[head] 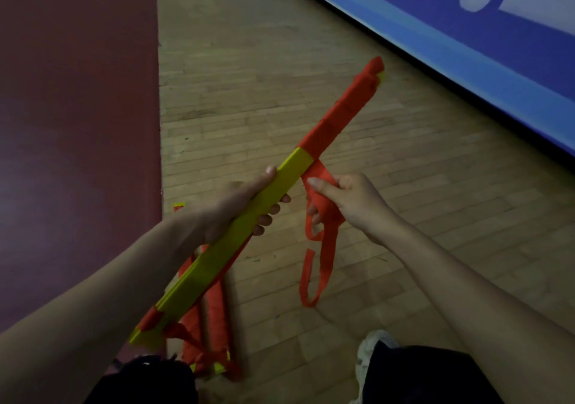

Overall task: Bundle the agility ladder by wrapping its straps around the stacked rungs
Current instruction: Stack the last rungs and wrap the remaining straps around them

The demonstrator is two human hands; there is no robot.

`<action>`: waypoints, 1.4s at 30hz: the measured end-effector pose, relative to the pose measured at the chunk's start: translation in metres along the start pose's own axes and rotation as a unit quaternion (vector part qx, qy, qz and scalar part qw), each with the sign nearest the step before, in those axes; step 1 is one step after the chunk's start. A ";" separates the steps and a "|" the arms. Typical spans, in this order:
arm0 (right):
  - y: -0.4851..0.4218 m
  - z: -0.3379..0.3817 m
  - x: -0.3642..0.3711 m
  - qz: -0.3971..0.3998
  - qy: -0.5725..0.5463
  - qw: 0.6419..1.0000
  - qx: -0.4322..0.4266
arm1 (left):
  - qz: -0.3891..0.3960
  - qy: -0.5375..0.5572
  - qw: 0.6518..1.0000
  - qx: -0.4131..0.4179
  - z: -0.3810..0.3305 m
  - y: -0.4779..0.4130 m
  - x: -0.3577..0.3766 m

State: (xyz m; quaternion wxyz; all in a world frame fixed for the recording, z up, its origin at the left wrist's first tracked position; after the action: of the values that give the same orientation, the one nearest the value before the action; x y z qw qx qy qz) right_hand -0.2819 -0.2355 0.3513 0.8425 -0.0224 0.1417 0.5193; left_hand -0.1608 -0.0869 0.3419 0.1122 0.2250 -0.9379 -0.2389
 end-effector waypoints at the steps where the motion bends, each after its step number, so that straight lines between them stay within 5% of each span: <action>1: 0.000 0.000 0.001 -0.004 0.002 1.000 -0.005 | -0.016 -0.022 1.000 0.007 0.000 0.000 0.001; 10: 0.000 0.009 0.009 -0.112 0.114 0.986 -0.050 | -0.143 -0.250 0.950 0.120 0.003 -0.006 0.024; 15: -0.004 0.004 0.009 -0.136 0.051 0.989 -0.033 | -0.202 -0.316 0.912 0.169 0.003 -0.007 0.028; 19: -0.008 -0.001 0.008 -0.113 -0.086 0.990 0.019 | -0.239 -0.297 0.914 0.137 -0.002 -0.005 0.027; 21: -0.009 0.003 0.006 -0.078 -0.142 0.987 0.012 | -0.203 -0.286 0.928 0.124 -0.007 -0.001 0.022; 24: -0.006 0.010 0.004 -0.035 -0.187 0.981 -0.022 | -0.038 -0.139 0.986 0.079 -0.010 0.008 0.014; 29: -0.003 0.012 0.002 0.008 -0.214 0.975 -0.051 | 0.147 -0.011 0.989 -0.007 -0.010 0.020 0.007; 33: -0.005 0.012 0.001 0.016 -0.191 0.980 -0.053 | 0.190 0.069 0.979 -0.034 -0.008 0.018 0.005; 42: -0.004 0.003 -0.016 0.024 -0.066 0.997 -0.020 | 0.135 0.045 0.990 -0.022 -0.011 0.017 -0.007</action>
State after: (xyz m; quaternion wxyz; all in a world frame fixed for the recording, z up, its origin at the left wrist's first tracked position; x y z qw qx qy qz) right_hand -0.2846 -0.2507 0.3583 0.8368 -0.0015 0.0760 0.5422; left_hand -0.1576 -0.0743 0.3590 0.1904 0.1047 -0.9482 -0.2319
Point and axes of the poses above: each hand's wrist, its own y-axis away from the middle knuckle, its own x-axis out of the palm, z = x × y, the point moved 2 cm from there along -y, towards the middle knuckle, and after that the axes turned 2 degrees about -x, right-handed, at the moved point
